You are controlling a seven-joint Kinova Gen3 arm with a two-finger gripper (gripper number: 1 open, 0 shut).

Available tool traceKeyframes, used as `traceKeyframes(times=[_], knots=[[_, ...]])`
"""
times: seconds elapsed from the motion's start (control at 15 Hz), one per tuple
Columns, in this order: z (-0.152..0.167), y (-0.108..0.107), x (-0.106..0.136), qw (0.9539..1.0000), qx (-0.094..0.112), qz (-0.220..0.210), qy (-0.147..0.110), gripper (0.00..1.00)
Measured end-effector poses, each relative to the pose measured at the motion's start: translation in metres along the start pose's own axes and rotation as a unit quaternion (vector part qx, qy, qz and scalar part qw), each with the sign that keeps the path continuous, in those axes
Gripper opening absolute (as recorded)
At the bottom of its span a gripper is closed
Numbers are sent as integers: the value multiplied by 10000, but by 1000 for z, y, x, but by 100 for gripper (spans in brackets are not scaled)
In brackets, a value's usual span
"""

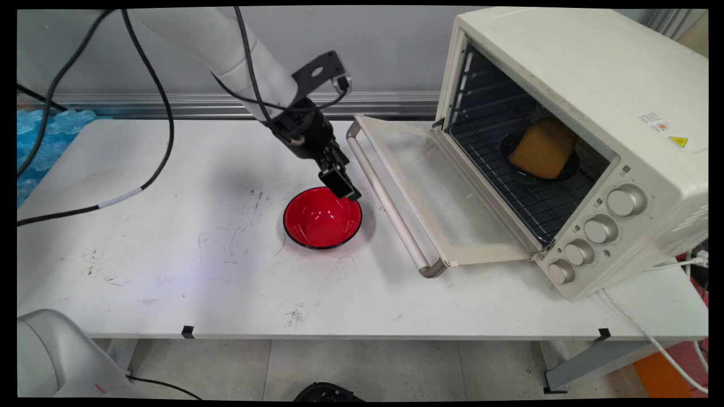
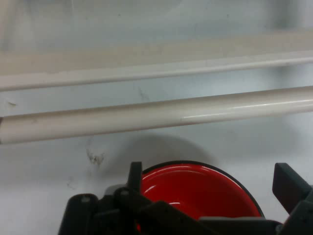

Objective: Close the oven

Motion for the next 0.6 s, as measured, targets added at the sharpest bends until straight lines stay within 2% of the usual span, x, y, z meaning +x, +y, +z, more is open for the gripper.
traceKeyframes(times=[0.6], knots=[[37, 0, -3, 9996, 84, -242, 70, 100]])
